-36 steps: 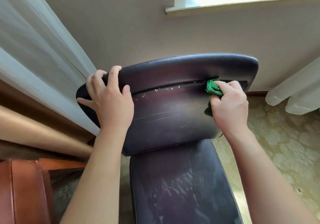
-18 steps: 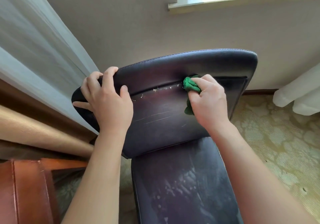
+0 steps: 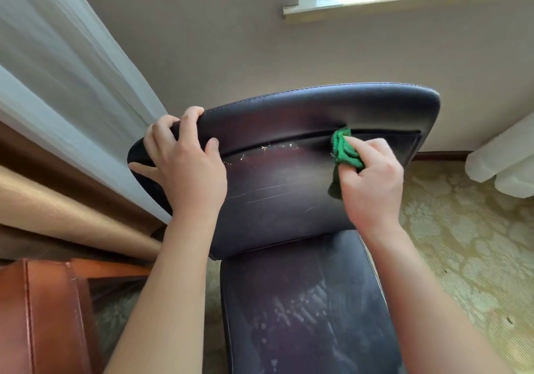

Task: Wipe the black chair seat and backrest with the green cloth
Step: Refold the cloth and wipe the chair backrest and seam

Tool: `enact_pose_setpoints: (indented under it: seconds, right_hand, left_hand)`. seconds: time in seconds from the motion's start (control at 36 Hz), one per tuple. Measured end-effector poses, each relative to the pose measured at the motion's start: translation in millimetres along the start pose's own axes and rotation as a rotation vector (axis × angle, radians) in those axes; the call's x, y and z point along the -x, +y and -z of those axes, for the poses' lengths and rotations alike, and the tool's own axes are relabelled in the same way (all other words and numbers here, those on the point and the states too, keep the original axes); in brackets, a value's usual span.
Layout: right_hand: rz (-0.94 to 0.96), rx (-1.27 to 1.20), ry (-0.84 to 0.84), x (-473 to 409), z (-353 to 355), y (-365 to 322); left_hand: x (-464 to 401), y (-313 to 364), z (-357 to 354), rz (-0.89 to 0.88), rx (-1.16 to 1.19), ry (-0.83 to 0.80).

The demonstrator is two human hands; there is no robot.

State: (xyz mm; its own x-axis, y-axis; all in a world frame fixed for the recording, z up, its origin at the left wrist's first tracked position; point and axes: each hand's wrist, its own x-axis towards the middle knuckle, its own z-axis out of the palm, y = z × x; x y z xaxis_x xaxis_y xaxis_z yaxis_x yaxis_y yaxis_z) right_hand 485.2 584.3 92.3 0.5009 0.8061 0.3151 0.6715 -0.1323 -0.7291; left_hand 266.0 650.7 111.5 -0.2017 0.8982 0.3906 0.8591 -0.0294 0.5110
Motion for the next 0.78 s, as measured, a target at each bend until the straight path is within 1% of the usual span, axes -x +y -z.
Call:
enact_pose_setpoints:
  seconds: [0.11,0.19,0.31,0.47,0.56,0.64,0.72,0.78]
  right_hand:
    - [-0.075,0.058,0.005,-9.6,-3.9,3.7]
    - [-0.062,0.027,0.013,-7.7,-12.7,-1.9]
    - [-0.037,-0.032,0.013,-2.1,-25.0,-10.8]
    - [0.047,-0.029,-0.064,10.2,-48.1,-33.2]
    - [0.118,-0.032,-0.141,20.4,-59.0,-47.9]
    - [0.148,-0.043,-0.196,25.6,-64.0,-54.4]
    - [0.123,-0.095,-0.169,27.3,-56.3,-47.5]
    - [0.083,-0.155,-0.107,30.3,-47.6,-41.3]
  left_hand:
    - [0.8,3.3,1.2,0.006,-0.054,-0.003]
    - [-0.1,7.9,3.3,0.046,-0.067,-0.033]
    - [-1.0,5.5,4.7,0.040,-0.063,-0.029]
    - [-4.7,3.8,2.7,0.068,-0.068,-0.058]
    - [-4.8,2.9,1.6,0.063,-0.079,-0.064]
    - [-3.9,2.9,2.2,0.050,-0.100,-0.058]
    - [0.2,2.2,5.3,0.032,-0.110,-0.043]
    - [2.3,-3.5,7.5,0.023,-0.116,-0.035]
